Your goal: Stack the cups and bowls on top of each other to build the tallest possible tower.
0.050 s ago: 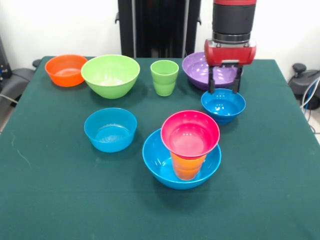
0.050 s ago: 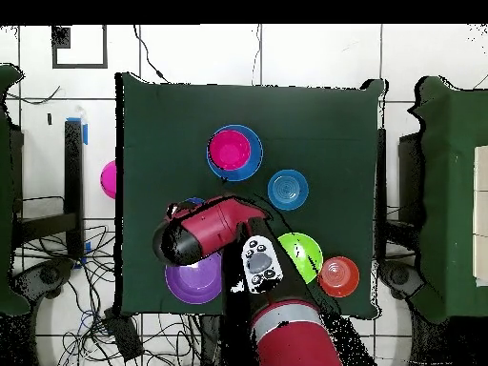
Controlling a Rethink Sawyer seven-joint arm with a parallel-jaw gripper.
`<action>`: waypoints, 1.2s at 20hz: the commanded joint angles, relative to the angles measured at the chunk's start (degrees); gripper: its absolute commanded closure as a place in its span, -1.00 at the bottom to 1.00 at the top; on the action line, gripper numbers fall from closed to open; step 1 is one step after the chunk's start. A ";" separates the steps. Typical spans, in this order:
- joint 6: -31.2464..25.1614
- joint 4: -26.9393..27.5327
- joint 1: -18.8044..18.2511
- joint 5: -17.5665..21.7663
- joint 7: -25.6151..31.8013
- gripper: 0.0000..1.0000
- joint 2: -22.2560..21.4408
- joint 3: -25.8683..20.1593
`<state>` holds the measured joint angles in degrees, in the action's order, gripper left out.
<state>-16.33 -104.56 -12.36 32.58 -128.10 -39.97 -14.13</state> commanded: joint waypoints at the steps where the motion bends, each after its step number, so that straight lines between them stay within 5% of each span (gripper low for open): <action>1: -3.19 -0.88 -0.38 -2.29 -4.80 -1.00 1.30 2.21; 9: -8.54 -4.48 -5.15 -8.14 -0.56 -1.00 0.13 -2.90; 24: -9.22 -6.85 -4.69 -13.09 -0.78 -1.00 -0.35 -4.94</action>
<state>-21.12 -106.96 -17.60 21.10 -128.10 -40.83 -14.53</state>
